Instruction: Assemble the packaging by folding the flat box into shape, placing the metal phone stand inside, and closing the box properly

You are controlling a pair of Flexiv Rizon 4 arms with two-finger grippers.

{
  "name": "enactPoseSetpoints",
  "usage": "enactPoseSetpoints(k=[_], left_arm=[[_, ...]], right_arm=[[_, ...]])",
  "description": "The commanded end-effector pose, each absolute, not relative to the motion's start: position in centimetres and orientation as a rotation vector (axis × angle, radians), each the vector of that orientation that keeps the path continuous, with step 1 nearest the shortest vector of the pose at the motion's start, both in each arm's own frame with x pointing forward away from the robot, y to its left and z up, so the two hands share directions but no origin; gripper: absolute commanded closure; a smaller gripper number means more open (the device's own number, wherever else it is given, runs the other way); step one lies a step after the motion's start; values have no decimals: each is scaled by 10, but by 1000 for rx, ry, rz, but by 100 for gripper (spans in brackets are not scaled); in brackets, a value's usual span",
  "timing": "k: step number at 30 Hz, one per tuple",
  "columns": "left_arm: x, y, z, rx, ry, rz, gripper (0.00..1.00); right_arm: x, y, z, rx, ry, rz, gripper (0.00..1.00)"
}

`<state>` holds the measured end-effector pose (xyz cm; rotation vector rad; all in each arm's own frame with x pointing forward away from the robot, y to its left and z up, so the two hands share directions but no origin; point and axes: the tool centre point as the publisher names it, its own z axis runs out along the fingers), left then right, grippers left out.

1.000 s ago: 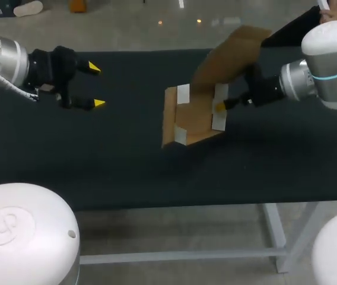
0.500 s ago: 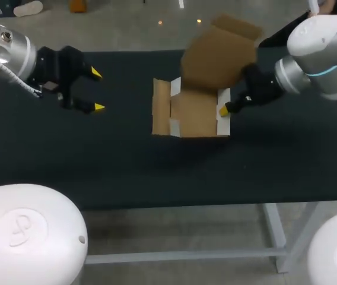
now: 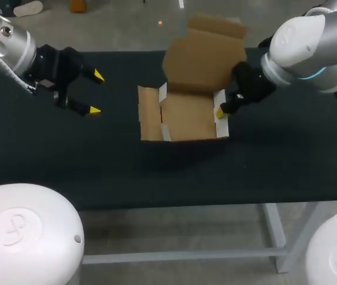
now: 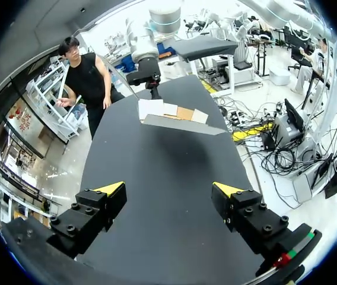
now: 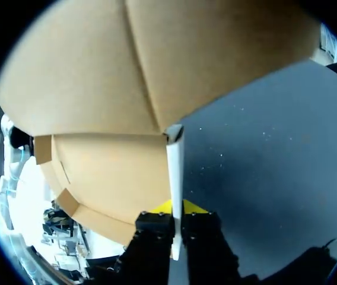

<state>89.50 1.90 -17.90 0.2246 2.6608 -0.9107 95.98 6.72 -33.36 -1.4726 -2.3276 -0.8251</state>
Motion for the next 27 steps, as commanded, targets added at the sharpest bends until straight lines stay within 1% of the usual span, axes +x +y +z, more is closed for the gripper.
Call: enactPoseSetpoints(k=[1, 5, 16, 27], left_arm=[[896, 18, -178, 225, 2668, -905, 0], [896, 18, -178, 225, 2668, -905, 0], [896, 18, -178, 225, 2668, -905, 0], [896, 18, -178, 225, 2668, -905, 0]], right_arm=[[958, 67, -333, -1474, -2329, -826, 100], [958, 67, -333, -1474, -2329, -826, 100], [933, 81, -346, -1706, -2273, -538, 100], [923, 76, -361, -1863, -2197, -246, 100]])
